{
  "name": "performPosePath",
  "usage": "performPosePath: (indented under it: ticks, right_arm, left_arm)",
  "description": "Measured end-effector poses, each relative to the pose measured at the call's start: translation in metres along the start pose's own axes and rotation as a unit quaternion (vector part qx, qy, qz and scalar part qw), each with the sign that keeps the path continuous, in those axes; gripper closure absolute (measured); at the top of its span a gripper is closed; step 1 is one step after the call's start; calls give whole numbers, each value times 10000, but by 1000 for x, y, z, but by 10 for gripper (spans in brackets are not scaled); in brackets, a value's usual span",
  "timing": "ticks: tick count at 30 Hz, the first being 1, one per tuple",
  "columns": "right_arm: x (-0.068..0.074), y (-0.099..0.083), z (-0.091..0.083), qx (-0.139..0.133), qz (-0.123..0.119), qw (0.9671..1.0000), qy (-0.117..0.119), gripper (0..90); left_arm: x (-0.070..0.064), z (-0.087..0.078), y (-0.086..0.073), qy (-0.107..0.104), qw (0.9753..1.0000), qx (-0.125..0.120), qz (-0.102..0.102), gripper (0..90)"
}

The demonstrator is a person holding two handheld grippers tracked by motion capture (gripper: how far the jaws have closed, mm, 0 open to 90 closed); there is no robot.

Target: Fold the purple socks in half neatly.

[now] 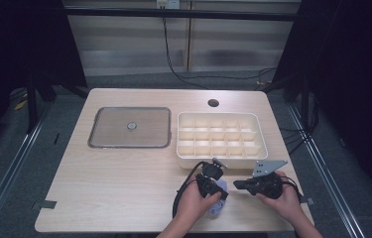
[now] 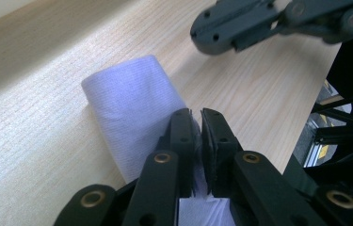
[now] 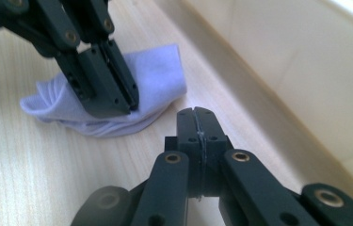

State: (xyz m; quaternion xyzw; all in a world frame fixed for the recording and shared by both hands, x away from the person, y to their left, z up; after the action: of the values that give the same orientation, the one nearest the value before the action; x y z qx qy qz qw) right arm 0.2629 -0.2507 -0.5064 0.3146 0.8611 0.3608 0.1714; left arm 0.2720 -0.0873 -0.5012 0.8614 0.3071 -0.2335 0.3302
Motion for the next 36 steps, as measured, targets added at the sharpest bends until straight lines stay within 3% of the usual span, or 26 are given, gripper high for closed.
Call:
performPosePath:
  ticks: [16,36]
  right_arm:
    - [3,17,4,-49,-165,9998,45,900]
    - [19,40,19,-70,-378,9990,235,900]
  left_arm:
    - [-3,0,-4,45,9999,24,103,835]
    - [-3,-1,-6,2,9999,-49,139,833]
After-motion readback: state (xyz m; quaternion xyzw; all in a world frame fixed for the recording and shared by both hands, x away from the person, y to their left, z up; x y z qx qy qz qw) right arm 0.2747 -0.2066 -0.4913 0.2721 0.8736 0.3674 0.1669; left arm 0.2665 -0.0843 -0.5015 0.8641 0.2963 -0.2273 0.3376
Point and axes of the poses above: each handheld gripper's, and its own axes: z roughly forward along the jaws, y roughly out of its top, x roughly to its left, the point moved 4 cm from there along z, roughly forward along the jaws, and after that the axes turned 12 degrees about -y, right-handed, at the moved point
